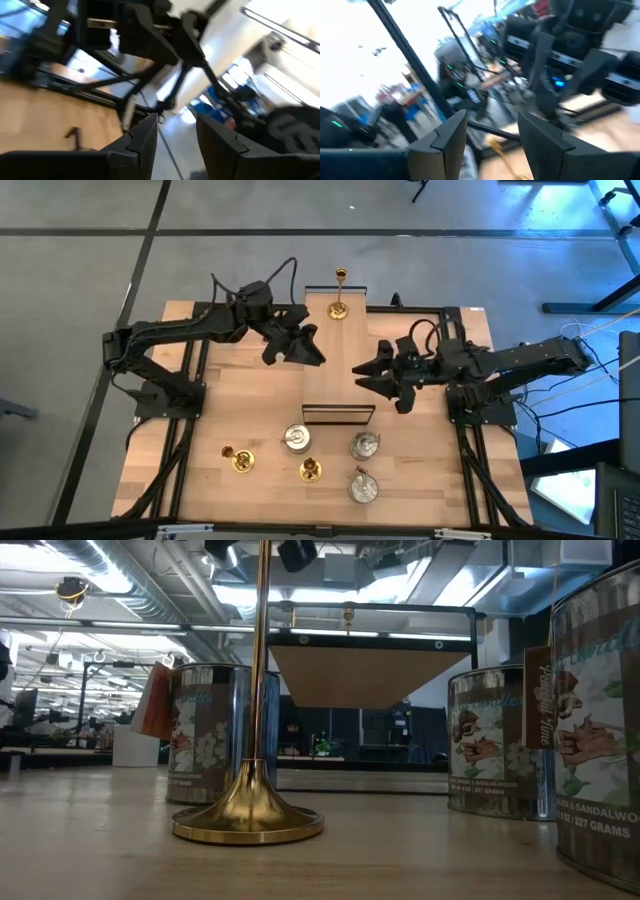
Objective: Pick & Place candle stick holders
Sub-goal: Put the top right silver scented candle on the shelf
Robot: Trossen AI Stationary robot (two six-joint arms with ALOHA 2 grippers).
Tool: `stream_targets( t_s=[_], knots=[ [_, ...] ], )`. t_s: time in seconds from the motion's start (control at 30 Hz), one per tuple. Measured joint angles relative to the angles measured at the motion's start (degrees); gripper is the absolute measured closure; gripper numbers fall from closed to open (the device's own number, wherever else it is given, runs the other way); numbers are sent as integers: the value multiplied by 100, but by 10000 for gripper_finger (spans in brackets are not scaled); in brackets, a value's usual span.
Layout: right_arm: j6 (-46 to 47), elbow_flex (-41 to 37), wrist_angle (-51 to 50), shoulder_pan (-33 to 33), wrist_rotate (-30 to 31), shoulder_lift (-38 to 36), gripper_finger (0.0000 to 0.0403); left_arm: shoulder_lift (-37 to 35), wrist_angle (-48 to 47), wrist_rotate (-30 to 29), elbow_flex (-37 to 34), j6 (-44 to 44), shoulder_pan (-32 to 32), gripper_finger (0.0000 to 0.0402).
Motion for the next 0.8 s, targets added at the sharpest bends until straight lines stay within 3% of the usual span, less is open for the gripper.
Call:
stream_targets(
  t_s=[0.13, 0.33, 0.43, 0.57, 0.8],
  knots=[
    [488, 0, 924, 73, 0, 160, 224, -25, -21, 597, 0, -279, -111, 270],
    [696, 0, 1596, 33, 1, 248, 224, -87, 223, 595, 0, -417, -567, 270],
    [799, 0, 1282, 45, 1, 253, 224, -107, 369, 609, 0, -903, -863, 271],
    [1128, 0, 314, 361, 114, 257, 224, -126, 340, 1219, 0, -1009, -1145, 271],
    [1780, -2, -607, 1330, 1388, 429, 224, -341, 275, 1521, 0, -949, -1288, 271]
  ],
)
